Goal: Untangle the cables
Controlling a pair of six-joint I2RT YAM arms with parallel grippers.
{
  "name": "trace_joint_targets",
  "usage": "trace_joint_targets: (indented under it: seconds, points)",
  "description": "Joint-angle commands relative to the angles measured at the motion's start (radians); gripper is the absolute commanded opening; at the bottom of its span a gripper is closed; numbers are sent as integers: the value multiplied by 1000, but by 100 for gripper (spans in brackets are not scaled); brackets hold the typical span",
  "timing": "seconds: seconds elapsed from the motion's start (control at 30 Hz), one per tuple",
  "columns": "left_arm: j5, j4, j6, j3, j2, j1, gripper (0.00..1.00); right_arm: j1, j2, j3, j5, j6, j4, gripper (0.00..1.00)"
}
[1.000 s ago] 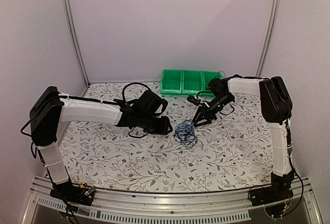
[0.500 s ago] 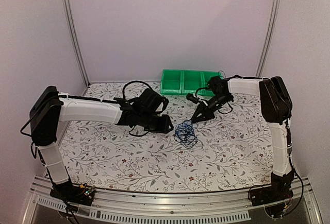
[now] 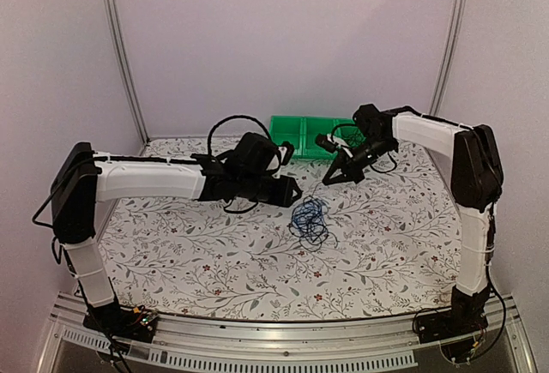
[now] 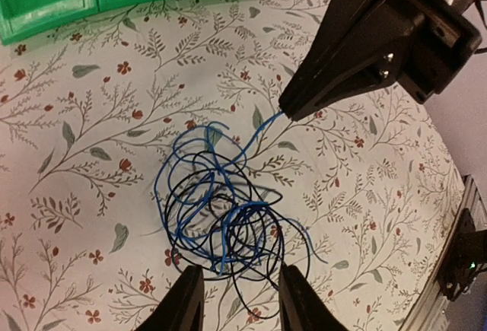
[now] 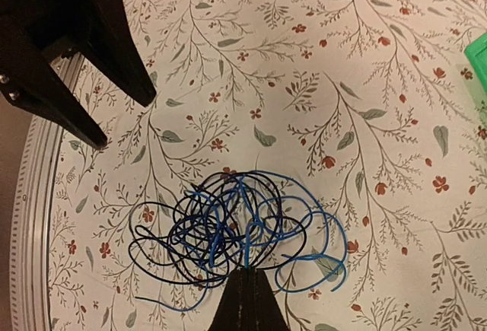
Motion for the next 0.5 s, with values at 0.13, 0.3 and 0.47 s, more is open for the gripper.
trace_joint_targets:
  seconds: [0.13,0.3,0.47]
  points:
    - [-66,370,317,62,-6,-88,42,18,-299,217,-76,11,-139,0]
    - [-149,398,343,135,16,-94,37,33,-355,321,-97,35,-174,0]
    - [-184,471,346,115,-30,-93,29,43,-395,333,-98,68,-155,0]
